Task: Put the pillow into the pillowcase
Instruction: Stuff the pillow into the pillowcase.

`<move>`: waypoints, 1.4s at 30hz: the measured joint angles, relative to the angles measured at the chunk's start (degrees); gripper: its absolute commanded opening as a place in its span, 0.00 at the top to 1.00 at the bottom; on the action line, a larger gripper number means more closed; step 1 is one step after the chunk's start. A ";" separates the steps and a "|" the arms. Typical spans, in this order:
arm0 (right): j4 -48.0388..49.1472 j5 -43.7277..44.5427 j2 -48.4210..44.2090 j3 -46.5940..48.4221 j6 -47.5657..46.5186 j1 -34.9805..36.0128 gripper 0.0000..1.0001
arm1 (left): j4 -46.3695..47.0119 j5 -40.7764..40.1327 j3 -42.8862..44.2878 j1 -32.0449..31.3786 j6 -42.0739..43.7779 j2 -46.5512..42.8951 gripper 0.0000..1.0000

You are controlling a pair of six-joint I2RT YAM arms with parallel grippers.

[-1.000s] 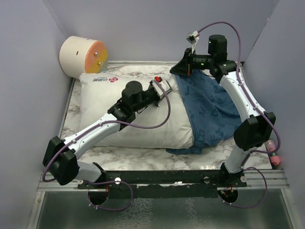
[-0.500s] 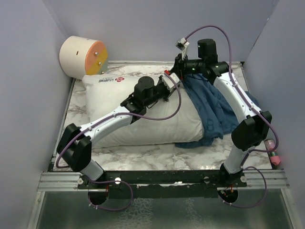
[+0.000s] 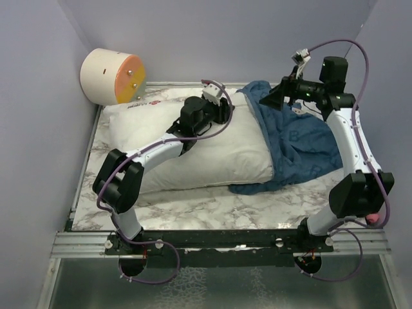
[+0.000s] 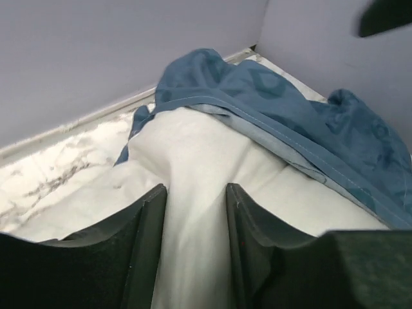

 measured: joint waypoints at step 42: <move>8.68 2.99 -38.14 -50.27 -17.88 -7.89 0.10 | -14.97 -16.81 -22.51 -32.94 60.78 -16.98 0.11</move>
